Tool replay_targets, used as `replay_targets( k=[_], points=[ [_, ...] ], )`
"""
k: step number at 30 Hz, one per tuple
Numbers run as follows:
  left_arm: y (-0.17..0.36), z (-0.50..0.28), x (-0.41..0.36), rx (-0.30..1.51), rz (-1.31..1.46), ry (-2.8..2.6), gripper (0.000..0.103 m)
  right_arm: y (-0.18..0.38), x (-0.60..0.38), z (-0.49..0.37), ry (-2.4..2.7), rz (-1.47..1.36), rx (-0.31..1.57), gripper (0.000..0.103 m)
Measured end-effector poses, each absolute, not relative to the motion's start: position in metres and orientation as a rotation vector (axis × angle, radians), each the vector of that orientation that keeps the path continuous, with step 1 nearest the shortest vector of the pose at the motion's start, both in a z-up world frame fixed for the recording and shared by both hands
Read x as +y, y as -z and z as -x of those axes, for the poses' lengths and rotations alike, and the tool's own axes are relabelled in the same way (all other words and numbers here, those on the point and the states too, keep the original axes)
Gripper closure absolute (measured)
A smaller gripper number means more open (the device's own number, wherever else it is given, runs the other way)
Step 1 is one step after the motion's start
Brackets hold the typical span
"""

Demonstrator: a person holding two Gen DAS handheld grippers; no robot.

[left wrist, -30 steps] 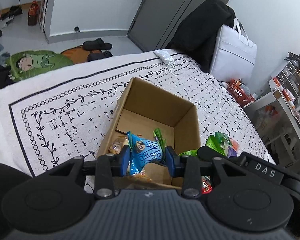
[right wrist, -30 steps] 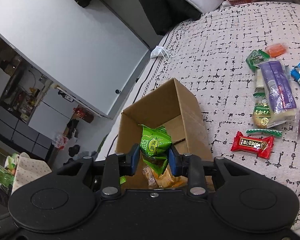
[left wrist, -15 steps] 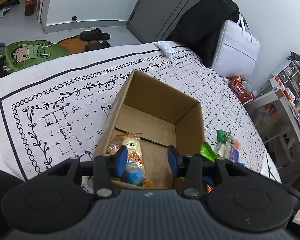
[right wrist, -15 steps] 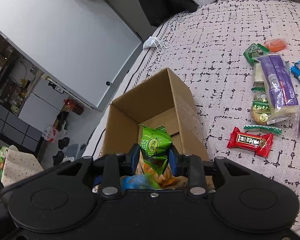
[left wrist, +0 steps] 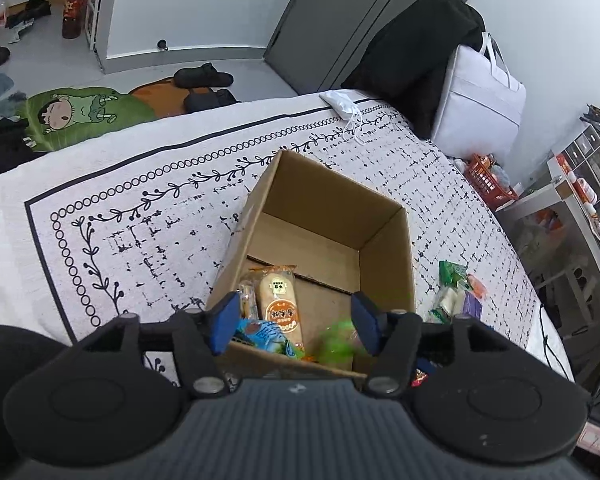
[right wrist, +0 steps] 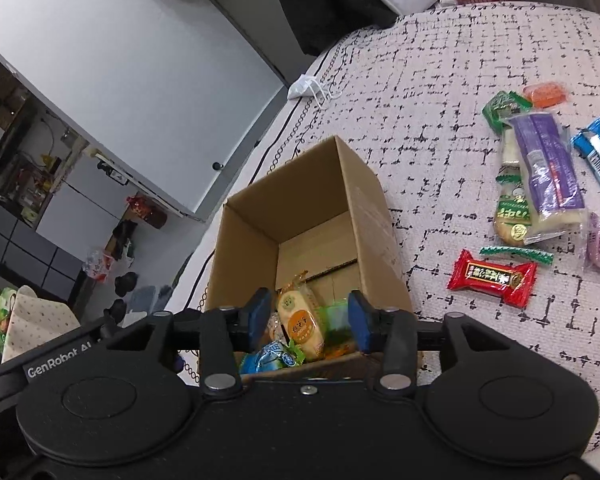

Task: Organize snacks
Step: 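Open the left tool over the box while the right tool releases the green packet inside, then withdraw both open tools up from the box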

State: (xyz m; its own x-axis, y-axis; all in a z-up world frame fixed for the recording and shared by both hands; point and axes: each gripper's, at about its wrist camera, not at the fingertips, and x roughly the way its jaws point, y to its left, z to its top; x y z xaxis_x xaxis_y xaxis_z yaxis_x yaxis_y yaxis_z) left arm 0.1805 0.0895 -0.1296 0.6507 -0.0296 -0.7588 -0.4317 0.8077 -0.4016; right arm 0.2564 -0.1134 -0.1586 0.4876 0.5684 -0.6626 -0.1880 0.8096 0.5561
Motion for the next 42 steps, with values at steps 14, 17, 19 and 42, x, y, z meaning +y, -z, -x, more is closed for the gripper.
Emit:
replay_targets(
  k=[14, 17, 19, 42],
  points=[
    [0.107, -0.162, 0.068, 0.843, 0.492, -0.329, 0.014, 0.142, -0.144, -0.243, -0.446, -0.441, 0.924, 0.042],
    [0.102, -0.158, 0.062, 0.842, 0.504, -0.337, 0.011, 0.139, -0.155, -0.24, -0.435, -0.443, 0.92, 0.029],
    [0.095, -0.154, 0.056, 0.821, 0.497, -0.333, 0.003, 0.136, -0.161, -0.237, -0.414, -0.417, 0.907, 0.023],
    [0.05, -0.135, -0.008, 0.745, 0.367, -0.279, 0.0, 0.115, -0.234, -0.229, -0.347, -0.496, 0.825, 0.005]
  ],
)
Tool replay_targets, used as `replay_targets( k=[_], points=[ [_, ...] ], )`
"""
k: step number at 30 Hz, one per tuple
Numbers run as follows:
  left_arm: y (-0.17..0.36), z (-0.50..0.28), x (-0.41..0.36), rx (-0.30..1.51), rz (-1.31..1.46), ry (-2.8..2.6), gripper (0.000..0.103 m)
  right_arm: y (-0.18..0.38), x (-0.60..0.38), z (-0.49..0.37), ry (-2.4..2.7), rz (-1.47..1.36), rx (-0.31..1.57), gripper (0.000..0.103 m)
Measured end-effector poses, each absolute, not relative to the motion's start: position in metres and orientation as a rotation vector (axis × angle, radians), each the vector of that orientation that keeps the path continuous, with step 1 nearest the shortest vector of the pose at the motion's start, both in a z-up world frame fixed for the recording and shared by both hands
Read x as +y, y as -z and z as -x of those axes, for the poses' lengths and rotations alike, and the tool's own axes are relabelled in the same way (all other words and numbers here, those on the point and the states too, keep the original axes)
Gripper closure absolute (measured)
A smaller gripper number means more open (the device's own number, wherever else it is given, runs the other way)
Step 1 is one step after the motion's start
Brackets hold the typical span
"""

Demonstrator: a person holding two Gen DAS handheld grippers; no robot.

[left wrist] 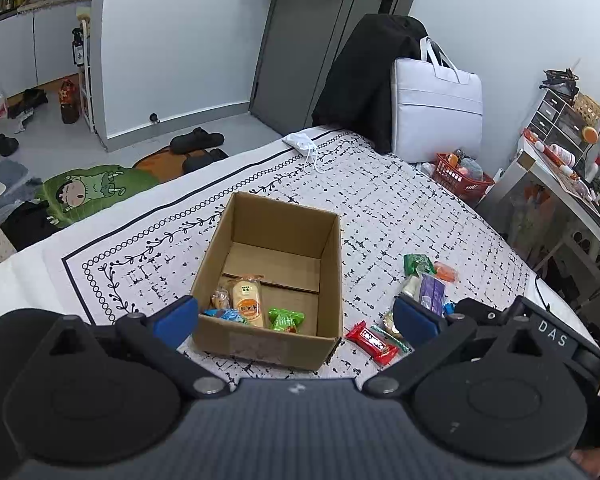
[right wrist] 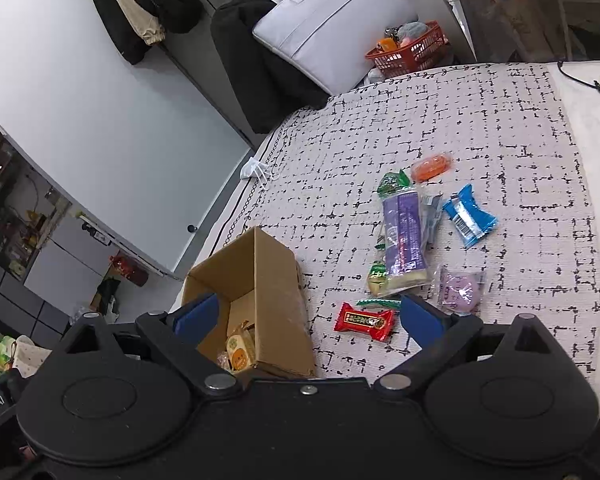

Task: Organize snacks
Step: 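Withdraw both open tools up from the box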

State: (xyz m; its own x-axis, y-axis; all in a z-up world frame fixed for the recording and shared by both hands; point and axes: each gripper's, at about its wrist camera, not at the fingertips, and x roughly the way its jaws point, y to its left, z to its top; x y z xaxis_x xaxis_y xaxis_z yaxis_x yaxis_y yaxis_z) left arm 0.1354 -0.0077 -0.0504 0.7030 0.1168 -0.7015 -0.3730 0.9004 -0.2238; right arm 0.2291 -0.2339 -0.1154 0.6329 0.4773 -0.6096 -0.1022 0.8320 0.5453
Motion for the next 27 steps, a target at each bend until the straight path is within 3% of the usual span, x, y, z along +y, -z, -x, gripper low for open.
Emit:
replay_targets(
  k=[27],
  points=[
    [0.073, -0.155, -0.056, 0.795, 0.326, -0.226, 0.0, 0.118, -0.287, -0.23, -0.294, -0.503, 0.845, 0.0]
  ],
)
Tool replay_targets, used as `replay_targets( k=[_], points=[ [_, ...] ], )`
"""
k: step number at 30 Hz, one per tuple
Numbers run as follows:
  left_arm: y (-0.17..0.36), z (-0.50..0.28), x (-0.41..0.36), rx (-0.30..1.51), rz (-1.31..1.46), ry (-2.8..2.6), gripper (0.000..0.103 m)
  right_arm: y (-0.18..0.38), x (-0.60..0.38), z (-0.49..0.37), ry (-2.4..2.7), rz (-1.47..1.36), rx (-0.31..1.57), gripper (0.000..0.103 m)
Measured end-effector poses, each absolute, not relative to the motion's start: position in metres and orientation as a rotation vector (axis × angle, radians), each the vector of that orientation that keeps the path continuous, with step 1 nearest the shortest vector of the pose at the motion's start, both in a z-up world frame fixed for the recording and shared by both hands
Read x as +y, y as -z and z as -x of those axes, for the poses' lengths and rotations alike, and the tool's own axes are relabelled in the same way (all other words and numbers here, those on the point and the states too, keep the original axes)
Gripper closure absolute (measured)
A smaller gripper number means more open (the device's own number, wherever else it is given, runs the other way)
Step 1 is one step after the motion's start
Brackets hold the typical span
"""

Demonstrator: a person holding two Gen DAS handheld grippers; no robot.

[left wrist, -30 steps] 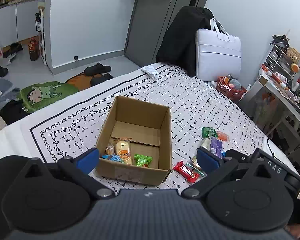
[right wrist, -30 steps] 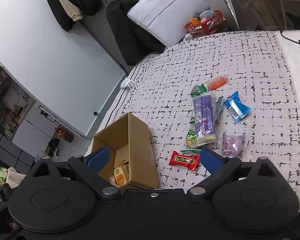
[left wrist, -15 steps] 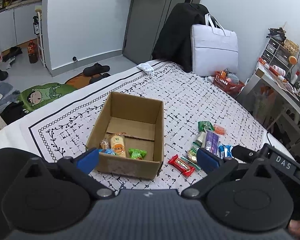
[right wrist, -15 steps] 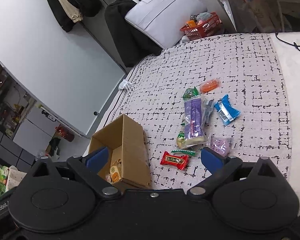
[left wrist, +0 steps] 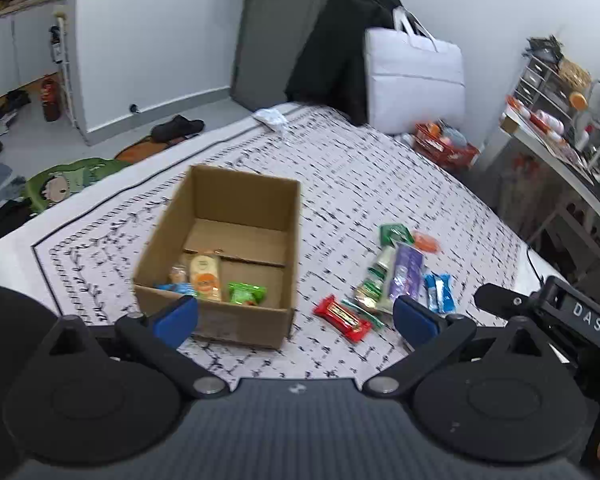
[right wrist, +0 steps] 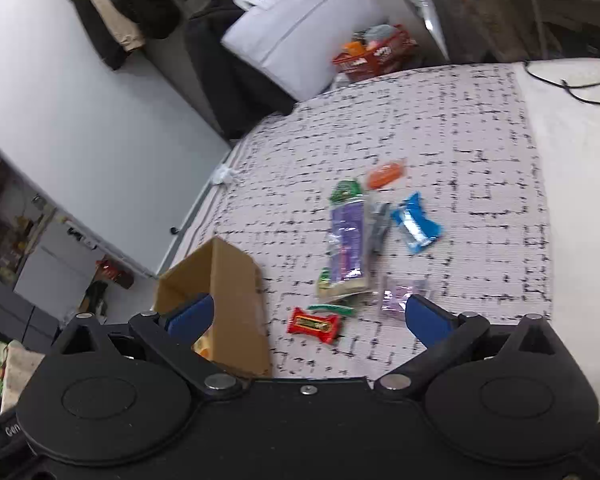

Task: Organize snacks
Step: 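Withdraw both open tools up from the box, then grasp the red candy bar with the left tool while the right tool grasps the pink round candy packet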

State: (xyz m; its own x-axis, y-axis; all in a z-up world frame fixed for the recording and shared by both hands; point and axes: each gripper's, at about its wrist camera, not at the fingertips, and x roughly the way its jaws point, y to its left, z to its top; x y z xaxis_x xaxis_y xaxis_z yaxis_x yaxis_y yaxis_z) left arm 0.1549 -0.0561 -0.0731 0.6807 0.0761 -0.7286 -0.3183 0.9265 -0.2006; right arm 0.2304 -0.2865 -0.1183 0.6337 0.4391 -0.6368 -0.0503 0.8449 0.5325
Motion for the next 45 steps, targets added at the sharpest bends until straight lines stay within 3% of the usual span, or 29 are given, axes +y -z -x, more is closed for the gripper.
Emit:
replay_targets(
  k=[7, 22, 33, 45],
  points=[
    [0.091, -0.169, -0.071, 0.802, 0.3, -0.178, 0.0, 0.132, -0.299, -0.239, -0.23, -0.559, 0.862, 0.002],
    [0.135, -0.209, -0.093, 0.837, 0.363, -0.122, 0.004, 0.181, -0.316, -0.268, -0.143, -0.752, 1.003, 0.032],
    [0.176, -0.243, -0.104, 0.906, 0.423, -0.132, 0.037, 0.21, -0.315, -0.289, -0.105, -0.797, 1.089, 0.047],
    [0.21, -0.269, -0.11, 0.962, 0.403, -0.215, 0.06, 0.23, -0.311, -0.306, -0.111, -0.798, 1.147, 0.052]
  ],
)
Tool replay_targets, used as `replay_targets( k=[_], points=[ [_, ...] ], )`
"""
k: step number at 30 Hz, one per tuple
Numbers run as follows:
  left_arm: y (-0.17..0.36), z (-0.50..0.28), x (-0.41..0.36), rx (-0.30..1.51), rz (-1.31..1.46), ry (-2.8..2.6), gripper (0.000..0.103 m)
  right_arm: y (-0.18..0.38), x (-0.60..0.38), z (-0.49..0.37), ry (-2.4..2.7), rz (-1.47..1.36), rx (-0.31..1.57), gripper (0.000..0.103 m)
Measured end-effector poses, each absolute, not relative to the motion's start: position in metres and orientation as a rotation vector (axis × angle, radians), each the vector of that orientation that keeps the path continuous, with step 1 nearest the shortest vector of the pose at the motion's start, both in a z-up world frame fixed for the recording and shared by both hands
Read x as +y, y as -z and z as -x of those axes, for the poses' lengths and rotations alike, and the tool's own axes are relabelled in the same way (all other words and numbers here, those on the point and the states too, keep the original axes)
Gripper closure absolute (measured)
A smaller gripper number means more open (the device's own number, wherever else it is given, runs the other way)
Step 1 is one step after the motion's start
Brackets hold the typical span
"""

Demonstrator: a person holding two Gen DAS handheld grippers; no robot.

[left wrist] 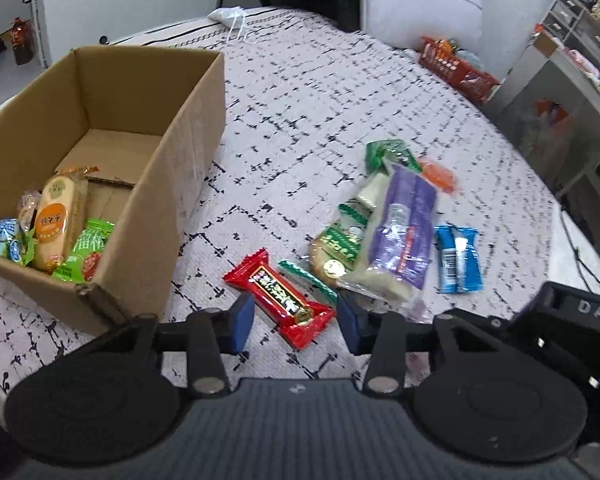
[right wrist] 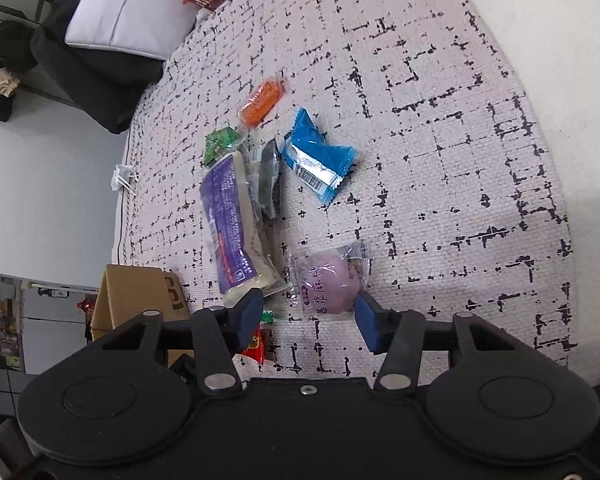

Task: Organize snacks
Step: 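Grasp the red candy bar with the left tool while the right tool grasps the pink round candy packet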

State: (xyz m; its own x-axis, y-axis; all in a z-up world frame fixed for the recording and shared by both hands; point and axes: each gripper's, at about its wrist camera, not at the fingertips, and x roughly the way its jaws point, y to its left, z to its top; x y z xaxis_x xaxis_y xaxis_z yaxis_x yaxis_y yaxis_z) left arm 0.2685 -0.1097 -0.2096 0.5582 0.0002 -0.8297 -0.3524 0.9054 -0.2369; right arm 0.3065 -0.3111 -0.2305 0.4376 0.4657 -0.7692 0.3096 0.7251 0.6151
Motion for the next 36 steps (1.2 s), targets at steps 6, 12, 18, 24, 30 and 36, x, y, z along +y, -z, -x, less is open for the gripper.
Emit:
replay_targets(
  k=[6, 12, 18, 24, 30, 36],
  points=[
    [0.224, -0.283, -0.109, 0.993, 0.413, -0.243, 0.062, 0.243, -0.307, -0.314, -0.1, -0.775, 1.183, 0.052],
    [0.235, -0.291, -0.107, 1.017, 0.407, -0.255, 0.062, 0.247, -0.3, -0.318, -0.098, -0.75, 1.191, 0.052],
    [0.236, -0.291, -0.105, 1.011, 0.407, -0.262, 0.075, 0.25, -0.289, -0.321, -0.096, -0.686, 1.207, 0.05],
    [0.231, -0.285, -0.101, 1.0, 0.427, -0.246, 0.08, 0.251, -0.284, -0.322, -0.093, -0.631, 1.212, 0.05],
    [0.215, -0.273, -0.101, 0.973, 0.433, -0.222, 0.081, 0.251, -0.284, -0.319, -0.073, -0.601, 1.2, 0.062],
    [0.194, -0.255, -0.101, 0.943, 0.442, -0.184, 0.081, 0.241, -0.287, -0.312, -0.089, -0.619, 1.169, 0.071]
  ],
)
